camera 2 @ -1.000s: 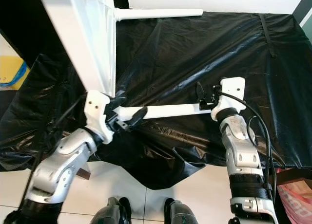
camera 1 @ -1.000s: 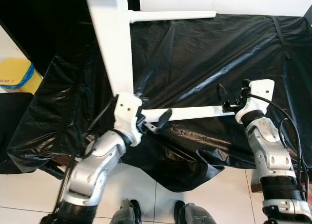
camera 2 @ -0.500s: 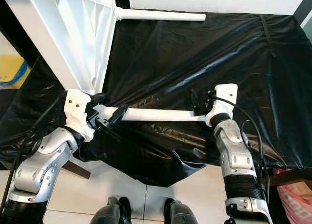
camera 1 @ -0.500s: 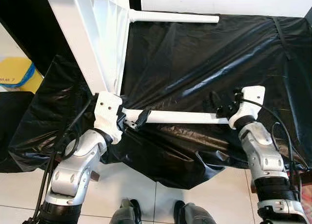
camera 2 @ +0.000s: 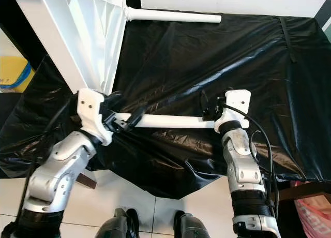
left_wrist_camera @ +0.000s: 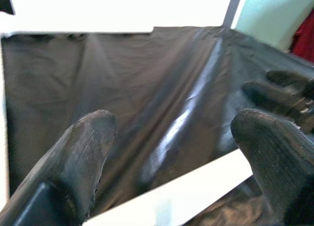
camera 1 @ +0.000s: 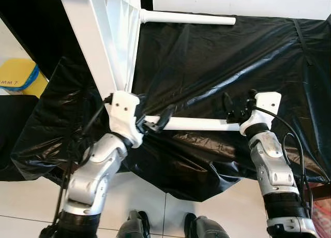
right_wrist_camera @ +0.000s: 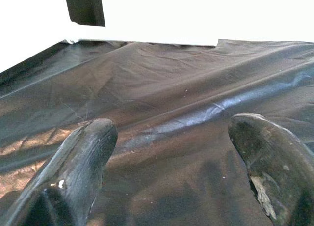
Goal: Building children table
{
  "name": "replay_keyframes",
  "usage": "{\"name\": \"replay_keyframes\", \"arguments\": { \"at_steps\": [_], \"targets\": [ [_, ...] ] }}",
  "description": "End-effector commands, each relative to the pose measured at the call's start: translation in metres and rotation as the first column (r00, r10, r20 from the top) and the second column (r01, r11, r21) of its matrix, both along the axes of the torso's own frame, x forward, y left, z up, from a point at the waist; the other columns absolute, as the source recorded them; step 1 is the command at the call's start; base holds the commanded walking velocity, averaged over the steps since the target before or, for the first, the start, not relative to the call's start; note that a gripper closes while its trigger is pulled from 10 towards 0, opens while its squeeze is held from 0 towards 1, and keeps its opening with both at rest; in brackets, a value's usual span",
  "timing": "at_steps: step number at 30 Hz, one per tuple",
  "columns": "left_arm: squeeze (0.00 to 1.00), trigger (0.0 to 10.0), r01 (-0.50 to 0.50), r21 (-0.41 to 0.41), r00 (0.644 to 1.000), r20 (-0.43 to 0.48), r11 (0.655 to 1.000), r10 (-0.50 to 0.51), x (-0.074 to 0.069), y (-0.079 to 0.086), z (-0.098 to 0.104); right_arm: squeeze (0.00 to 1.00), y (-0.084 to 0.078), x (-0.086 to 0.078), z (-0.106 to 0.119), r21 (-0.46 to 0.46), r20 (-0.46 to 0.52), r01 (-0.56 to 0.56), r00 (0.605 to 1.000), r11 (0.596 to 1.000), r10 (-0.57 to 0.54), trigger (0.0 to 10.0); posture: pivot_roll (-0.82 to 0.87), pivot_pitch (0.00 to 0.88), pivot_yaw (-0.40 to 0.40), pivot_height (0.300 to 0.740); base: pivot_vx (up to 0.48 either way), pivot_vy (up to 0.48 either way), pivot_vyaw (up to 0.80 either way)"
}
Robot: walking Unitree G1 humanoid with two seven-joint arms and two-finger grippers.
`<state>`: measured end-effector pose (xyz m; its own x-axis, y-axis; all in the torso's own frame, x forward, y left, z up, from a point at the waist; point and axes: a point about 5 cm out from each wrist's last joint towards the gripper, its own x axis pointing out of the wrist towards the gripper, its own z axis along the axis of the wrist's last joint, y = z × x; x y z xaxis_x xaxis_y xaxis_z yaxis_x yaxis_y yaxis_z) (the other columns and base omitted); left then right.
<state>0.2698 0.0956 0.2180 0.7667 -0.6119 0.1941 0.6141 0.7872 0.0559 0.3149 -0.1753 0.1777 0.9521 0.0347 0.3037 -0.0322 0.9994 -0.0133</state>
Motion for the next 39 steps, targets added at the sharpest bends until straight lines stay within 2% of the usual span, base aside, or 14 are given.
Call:
{"name": "replay_keyframes", "arguments": {
  "at_steps": [1,7,10,19,24,25,27,28,36,37,38,39],
  "targets": [
    [0.0,10.0,0.003,0.004,1.0,-0.014,1.0,-0.002,0.0,-0.005,-0.005,0.0,-0.001,-0.004,-0.004,-0.004,-0.011,0.031,0.999,0.999,-0.032,10.0,0.04,0.218,-0.043,0.74,0.0,0.0,0.0],
    [0.0,10.0,0.052,-0.001,0.998,-0.038,0.999,-0.052,-0.005,-0.032,-0.015,0.0,0.01,-0.018,-0.009,0.02,-0.02,0.103,0.995,0.994,-0.103,10.0,0.02,0.218,-0.042,0.74,0.0,0.0,0.0],
    [0.0,10.0,0.072,0.009,0.996,-0.053,0.997,-0.072,-0.006,-0.038,-0.019,0.0,0.013,-0.021,-0.011,0.025,-0.028,0.121,0.992,0.992,-0.121,10.0,0.02,0.218,-0.042,0.74,0.0,0.0,0.0],
    [0.0,10.0,0.088,0.077,0.995,-0.058,0.993,-0.083,-0.002,-0.039,-0.034,0.0,0.022,-0.027,-0.013,0.021,-0.027,0.158,0.987,0.987,-0.158,10.0,0.0,0.208,-0.036,0.74,0.0,0.0,0.0],
    [0.0,10.0,0.096,0.07,0.994,-0.061,0.993,-0.092,0.001,-0.037,-0.035,0.0,0.023,-0.029,-0.012,0.016,-0.023,0.162,0.987,0.987,-0.161,10.0,0.0,0.203,-0.034,0.74,0.0,0.0,0.0],
    [0.17,10.0,0.104,0.051,0.993,-0.07,0.993,-0.1,0.002,-0.035,-0.035,0.0,0.023,-0.029,-0.012,0.019,-0.022,0.159,0.987,0.987,-0.159,10.0,-0.01,0.198,-0.031,0.74,0.0,0.0,0.0],
    [0.17,10.0,0.104,0.051,0.993,-0.07,0.993,-0.1,0.002,-0.035,-0.035,0.0,0.023,-0.029,-0.012,0.019,-0.022,0.159,0.987,0.987,-0.159,10.0,-0.01,0.198,-0.031,0.74,0.0,0.0,0.0],
    [1.0,10.0,0.102,0.052,0.993,-0.069,0.993,-0.098,0.003,-0.034,-0.035,1.0,0.023,-0.03,-0.012,0.021,-0.019,0.157,0.987,0.987,-0.157,10.0,-0.01,0.196,-0.03,0.74,0.0,0.0,0.0],
    [1.0,10.0,0.087,0.055,0.995,-0.054,0.995,-0.084,0.006,-0.031,-0.034,1.0,0.024,-0.032,-0.009,0.031,0.005,0.138,0.99,0.99,-0.138,10.0,-0.02,0.188,-0.026,0.74,0.0,0.0,0.0],
    [0.0,10.0,0.081,0.062,0.996,-0.044,0.995,-0.078,0.006,-0.031,-0.034,0.85,0.025,-0.033,-0.009,0.021,0.011,0.14,0.99,0.99,-0.14,10.0,-0.02,0.179,-0.022,0.74,0.0,0.0,0.0],
    [0.0,10.0,0.081,0.062,0.996,-0.044,0.995,-0.078,0.006,-0.031,-0.034,0.85,0.025,-0.033,-0.009,0.021,0.011,0.14,0.99,0.99,-0.14,10.0,-0.02,0.179,-0.022,0.74,0.0,0.0,0.0],
    [0.0,10.0,0.061,0.06,0.998,-0.028,0.996,-0.059,0.007,-0.031,-0.033,0.0,0.025,-0.033,-0.009,0.007,0.015,0.142,0.99,0.99,-0.143,10.0,-0.02,0.17,-0.02,0.74,0.0,0.0,0.0]
  ]
}}
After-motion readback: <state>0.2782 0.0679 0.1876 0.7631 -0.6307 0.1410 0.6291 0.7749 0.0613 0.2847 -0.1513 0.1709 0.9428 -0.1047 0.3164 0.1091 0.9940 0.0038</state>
